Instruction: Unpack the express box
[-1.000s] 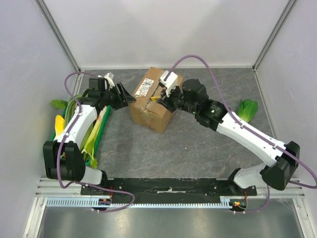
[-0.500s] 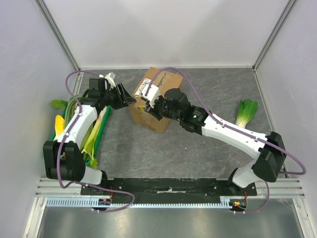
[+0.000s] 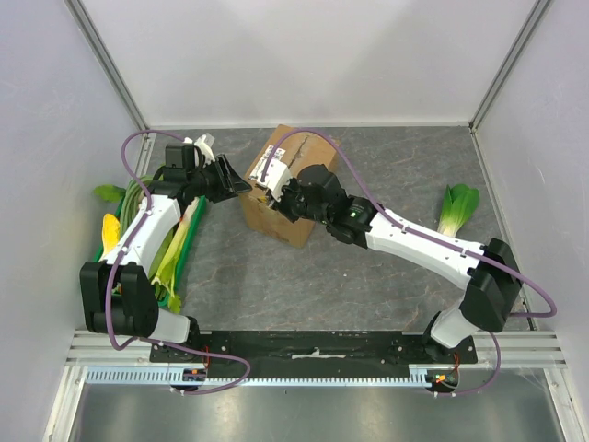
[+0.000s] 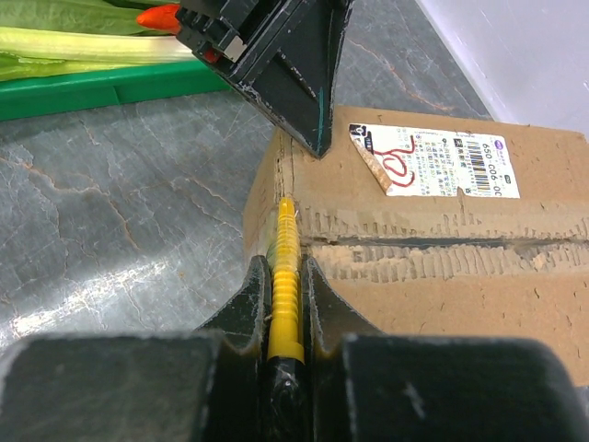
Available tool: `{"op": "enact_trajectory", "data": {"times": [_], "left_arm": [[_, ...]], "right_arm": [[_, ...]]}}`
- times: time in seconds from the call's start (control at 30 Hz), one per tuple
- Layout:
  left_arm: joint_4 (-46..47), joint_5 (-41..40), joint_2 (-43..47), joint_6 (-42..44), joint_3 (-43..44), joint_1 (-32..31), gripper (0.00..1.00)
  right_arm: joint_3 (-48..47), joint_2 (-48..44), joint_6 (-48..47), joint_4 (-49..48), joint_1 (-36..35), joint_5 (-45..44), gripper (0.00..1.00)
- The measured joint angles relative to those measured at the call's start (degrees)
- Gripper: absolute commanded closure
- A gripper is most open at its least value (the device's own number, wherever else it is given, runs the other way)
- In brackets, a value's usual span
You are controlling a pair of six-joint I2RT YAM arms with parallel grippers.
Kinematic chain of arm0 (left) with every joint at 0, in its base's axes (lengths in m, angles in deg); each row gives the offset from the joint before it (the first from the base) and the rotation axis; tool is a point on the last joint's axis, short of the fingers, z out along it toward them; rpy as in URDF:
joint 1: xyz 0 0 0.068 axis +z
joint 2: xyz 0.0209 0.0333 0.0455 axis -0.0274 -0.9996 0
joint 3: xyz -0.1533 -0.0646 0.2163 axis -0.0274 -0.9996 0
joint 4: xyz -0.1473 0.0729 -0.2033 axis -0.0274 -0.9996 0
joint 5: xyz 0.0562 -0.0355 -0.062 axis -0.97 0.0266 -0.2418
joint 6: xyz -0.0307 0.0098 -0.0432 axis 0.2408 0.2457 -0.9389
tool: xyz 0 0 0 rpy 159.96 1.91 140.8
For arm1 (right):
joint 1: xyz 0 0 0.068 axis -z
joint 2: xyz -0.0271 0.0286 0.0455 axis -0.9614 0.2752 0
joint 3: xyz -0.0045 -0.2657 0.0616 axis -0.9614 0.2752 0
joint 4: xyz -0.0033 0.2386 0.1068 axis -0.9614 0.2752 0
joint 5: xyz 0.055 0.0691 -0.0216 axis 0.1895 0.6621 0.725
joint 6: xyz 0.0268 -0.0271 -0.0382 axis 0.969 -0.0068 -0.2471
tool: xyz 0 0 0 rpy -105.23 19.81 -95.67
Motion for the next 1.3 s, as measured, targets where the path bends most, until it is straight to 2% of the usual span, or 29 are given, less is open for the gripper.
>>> {"op": "enact_trajectory", "data": {"times": [0.6,0.87,0.97,1.2,1.3], "left_arm": [[0.0,0.2,0.0,0.0,0.0,0.0,0.51],[0.0,0.2,0.0,0.0,0.0,0.0,0.56],[0.0,0.2,0.0,0.0,0.0,0.0,0.63],[0.0,0.3,-0.1,0.0,0.0,0.0,0.95],[0.2,0.4,-0.3,0.0,0.0,0.0,0.98]], "right_arm": [[-4.7,0.2,-0.2,0.3,0.1,-0.3,1.0],[-4.8,2.8,0.1,2.6,0.1,0.6,1.0],[-4.7,3.0,0.2,3.2,0.1,0.6,1.0],[-4.0,2.6,0.7,3.4,0.1,0.6,1.0],[-3.1,1.7,1.1,3.9,0.1,0.6,1.0]]}}
